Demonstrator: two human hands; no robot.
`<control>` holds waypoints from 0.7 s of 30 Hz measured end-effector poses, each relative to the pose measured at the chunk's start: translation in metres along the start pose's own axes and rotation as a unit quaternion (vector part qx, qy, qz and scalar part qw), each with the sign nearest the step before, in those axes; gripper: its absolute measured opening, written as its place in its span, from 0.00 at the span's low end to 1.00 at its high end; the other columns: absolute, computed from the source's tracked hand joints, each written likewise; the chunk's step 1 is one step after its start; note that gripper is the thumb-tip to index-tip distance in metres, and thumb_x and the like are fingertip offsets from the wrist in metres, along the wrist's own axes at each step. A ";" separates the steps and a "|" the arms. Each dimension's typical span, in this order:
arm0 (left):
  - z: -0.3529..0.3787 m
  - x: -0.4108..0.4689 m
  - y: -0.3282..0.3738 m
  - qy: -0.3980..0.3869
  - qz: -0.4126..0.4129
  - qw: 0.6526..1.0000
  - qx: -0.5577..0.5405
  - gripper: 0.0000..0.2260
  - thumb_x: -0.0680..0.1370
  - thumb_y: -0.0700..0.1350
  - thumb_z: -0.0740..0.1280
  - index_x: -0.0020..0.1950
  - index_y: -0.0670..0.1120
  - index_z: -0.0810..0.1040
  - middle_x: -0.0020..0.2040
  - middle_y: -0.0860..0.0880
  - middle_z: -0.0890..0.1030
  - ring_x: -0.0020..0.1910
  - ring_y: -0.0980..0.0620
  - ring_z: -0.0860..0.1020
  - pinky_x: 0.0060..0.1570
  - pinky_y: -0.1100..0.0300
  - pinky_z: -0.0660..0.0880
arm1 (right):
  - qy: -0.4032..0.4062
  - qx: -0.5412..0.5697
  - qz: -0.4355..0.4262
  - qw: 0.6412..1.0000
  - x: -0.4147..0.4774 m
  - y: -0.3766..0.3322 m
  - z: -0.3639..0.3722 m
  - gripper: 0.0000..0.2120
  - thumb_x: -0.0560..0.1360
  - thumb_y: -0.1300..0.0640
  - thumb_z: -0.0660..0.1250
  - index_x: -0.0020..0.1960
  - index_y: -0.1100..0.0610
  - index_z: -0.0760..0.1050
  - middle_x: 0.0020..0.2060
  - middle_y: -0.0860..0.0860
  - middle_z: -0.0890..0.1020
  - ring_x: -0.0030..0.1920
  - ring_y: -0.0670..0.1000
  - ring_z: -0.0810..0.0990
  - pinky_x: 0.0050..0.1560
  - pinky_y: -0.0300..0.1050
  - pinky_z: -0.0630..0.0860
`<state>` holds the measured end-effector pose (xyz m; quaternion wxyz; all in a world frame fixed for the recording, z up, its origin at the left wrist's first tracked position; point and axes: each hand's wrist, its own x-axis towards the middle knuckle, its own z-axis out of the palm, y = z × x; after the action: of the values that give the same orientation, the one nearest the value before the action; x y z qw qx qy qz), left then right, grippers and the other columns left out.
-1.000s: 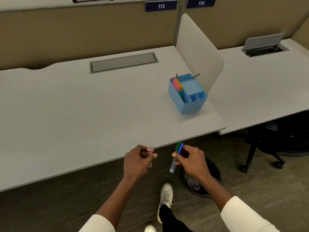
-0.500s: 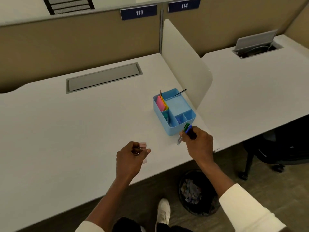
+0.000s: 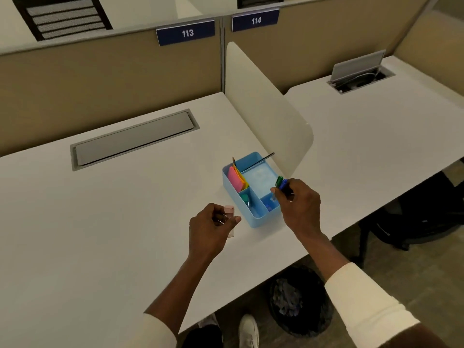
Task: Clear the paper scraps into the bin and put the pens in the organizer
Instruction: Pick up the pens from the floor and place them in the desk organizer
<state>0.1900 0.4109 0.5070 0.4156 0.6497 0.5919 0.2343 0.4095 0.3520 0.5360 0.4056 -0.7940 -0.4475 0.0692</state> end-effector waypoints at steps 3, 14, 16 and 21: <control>-0.007 0.017 -0.005 -0.015 0.015 1.000 0.004 0.19 0.71 0.62 0.78 0.56 0.55 0.81 0.45 0.59 0.83 0.42 0.58 0.82 0.39 0.71 0.74 | -0.012 -0.010 0.003 1.000 -0.002 0.003 0.012 0.09 0.75 0.55 0.78 0.48 0.60 0.82 0.41 0.51 0.87 0.37 0.44 0.80 0.39 0.23 0.71; -0.023 0.043 -0.011 -0.078 0.025 0.996 0.025 0.18 0.72 0.61 0.78 0.56 0.53 0.82 0.43 0.59 0.83 0.41 0.58 0.82 0.40 0.69 0.76 | -0.018 -0.180 0.088 0.980 -0.013 0.022 0.028 0.13 0.76 0.51 0.77 0.54 0.58 0.83 0.46 0.55 0.83 0.47 0.56 0.79 0.34 0.39 0.63; -0.020 0.042 -0.008 -0.083 0.026 0.996 0.025 0.18 0.72 0.60 0.78 0.56 0.53 0.82 0.45 0.58 0.84 0.42 0.56 0.82 0.43 0.65 0.80 | -0.033 -0.192 0.082 0.977 -0.013 0.026 0.026 0.12 0.76 0.52 0.77 0.56 0.57 0.83 0.47 0.54 0.82 0.47 0.55 0.79 0.35 0.40 0.65; -0.008 0.037 -0.001 -0.088 0.021 0.995 0.033 0.20 0.73 0.60 0.78 0.59 0.51 0.82 0.49 0.54 0.85 0.43 0.54 0.82 0.49 0.57 0.83 | -0.085 -0.217 0.051 0.971 -0.015 0.029 0.024 0.11 0.78 0.51 0.74 0.58 0.54 0.82 0.49 0.52 0.82 0.48 0.52 0.79 0.38 0.42 0.70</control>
<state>0.1897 0.4491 0.5033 0.4394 0.6937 0.5463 0.1651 0.4085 0.3469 0.4964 0.1797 -0.8762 -0.4433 0.0585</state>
